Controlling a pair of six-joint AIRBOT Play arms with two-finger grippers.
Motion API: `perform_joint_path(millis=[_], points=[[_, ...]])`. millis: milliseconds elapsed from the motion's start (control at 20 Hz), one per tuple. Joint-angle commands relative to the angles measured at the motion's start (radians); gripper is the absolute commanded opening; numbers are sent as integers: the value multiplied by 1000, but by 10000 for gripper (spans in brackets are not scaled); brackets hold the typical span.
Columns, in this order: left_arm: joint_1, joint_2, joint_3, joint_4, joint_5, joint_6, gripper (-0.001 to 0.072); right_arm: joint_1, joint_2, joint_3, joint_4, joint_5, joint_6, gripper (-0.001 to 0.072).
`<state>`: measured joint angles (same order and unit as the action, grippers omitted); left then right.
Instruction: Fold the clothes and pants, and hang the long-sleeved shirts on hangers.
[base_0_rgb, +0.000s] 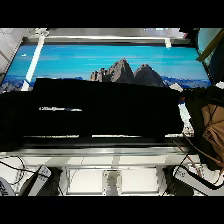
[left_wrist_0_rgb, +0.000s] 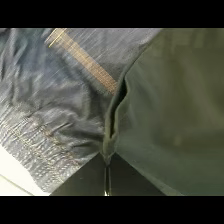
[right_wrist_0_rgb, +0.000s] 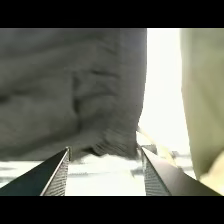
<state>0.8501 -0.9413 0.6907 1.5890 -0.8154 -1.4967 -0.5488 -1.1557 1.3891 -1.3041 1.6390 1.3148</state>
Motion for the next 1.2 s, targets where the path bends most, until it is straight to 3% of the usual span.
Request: perform_joint_path(millis=[0,200,350,400,450,500,650,750,900,1150], points=[[26,-33,-27,34,60,-11,8,-10,20,-138,-118,32,-1,376],[26,-33,-27,35,60,-3,8,-154,167,-573,-63,-173,-27,375],[26,-33,-27,34,61,-4,8,-311,192,-752,218,-261,-100,373],[26,-33,-27,34,61,-3,8,-349,177,-781,307,-275,-135,392],[26,-33,-27,34,60,-4,9,-377,160,-799,377,-282,-176,505],[26,-33,-27,34,60,-4,8,-383,144,-803,391,-290,-209,540],[26,-33,-27,34,60,-4,8,-383,114,-804,372,-301,-251,520],[26,-33,-27,34,60,-4,8,-383,97,-804,373,-279,-274,433],[26,-33,-27,34,60,-4,8,-383,85,-804,367,-258,-319,374],[26,-33,-27,34,49,-4,8,-383,85,-804,362,-346,-337,374]])
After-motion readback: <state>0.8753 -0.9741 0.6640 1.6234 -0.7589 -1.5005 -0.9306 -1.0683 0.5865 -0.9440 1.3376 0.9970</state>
